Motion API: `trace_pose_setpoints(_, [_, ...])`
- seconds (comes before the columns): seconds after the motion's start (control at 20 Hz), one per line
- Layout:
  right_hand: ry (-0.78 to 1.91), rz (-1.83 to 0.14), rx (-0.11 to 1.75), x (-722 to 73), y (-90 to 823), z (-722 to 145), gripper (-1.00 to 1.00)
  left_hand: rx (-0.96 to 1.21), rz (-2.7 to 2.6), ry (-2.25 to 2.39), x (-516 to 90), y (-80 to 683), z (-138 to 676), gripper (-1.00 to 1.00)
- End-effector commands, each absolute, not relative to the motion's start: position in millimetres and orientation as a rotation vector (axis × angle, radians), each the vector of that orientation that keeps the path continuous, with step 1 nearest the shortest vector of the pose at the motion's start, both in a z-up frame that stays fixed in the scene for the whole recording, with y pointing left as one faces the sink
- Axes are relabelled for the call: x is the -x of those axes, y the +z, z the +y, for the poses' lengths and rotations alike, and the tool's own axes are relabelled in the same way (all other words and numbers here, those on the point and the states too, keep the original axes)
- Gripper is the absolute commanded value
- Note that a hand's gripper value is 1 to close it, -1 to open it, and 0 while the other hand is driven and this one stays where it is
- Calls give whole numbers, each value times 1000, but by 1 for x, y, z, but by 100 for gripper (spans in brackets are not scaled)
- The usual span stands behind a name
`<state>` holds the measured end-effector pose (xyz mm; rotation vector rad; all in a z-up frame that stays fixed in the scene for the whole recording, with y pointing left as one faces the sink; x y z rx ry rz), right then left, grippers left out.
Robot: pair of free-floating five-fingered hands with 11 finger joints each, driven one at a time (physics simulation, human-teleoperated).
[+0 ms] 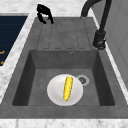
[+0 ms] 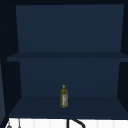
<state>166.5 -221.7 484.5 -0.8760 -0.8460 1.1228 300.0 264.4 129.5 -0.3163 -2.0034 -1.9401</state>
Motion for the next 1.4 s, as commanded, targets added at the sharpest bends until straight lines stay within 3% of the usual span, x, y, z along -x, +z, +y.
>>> trace_pose_setpoints(0.0, [1123,-846,876,-153,511,-201,100,316,-2003,-1940,-300,130,264,0])
trace_pose_setpoints(1.35, [1123,-875,901,-120,718,-126,100,316,-2003,-1940,-300,130,264,0])
